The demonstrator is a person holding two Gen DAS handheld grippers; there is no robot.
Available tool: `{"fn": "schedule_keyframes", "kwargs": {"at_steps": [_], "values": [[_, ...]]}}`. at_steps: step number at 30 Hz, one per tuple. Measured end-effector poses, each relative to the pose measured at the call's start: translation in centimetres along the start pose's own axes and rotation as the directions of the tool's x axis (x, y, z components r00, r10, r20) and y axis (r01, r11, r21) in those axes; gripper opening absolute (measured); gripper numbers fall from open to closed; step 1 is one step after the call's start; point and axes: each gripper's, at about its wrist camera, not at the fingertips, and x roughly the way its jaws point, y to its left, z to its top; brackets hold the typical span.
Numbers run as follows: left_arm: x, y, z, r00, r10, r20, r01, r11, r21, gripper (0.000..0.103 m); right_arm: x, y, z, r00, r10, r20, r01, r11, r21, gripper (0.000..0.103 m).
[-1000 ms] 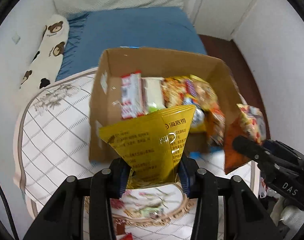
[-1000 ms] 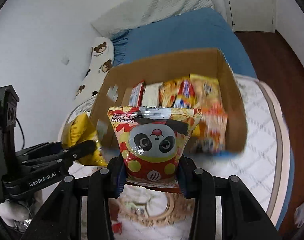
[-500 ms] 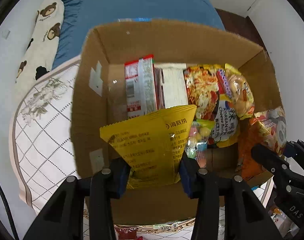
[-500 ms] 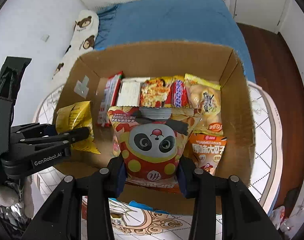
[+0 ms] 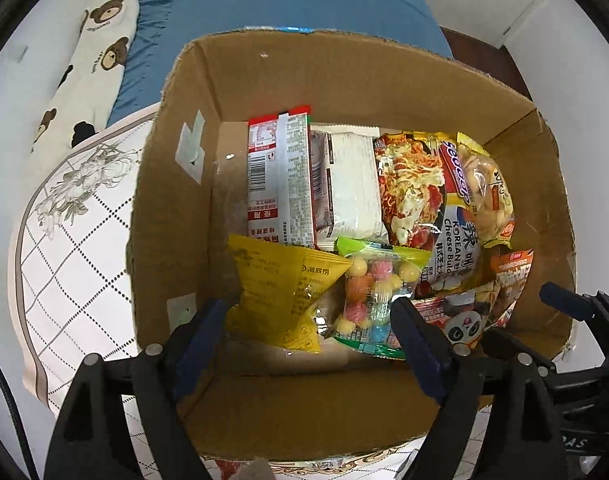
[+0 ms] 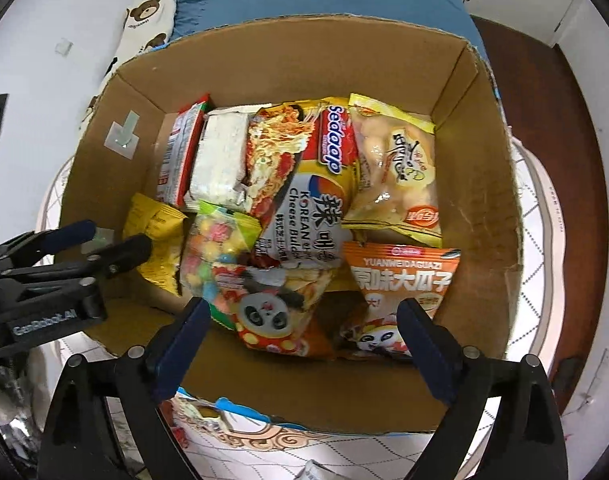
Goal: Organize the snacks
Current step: 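Lower both held packets into the box and open both grippers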
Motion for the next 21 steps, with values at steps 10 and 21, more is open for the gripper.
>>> {"fn": "schedule_keyframes", "kwargs": {"at_steps": [10,21], "values": [[-2.0,-0.2,-2.0,0.997,0.026,0.078,-0.025,1.0,-0.017,0.084,-1.4,-0.5,-1.2,0.999,-0.026,0.041,0.025,0.999,0.031,0.096],[-6.4,0.2,-5.2,0.974,0.03,0.223,-0.02,0.999,-0.045,0.084,-6.2,0.5,-4.2,0.982,-0.07,0.174,0.067,0.997,0.023,0.097]]}}
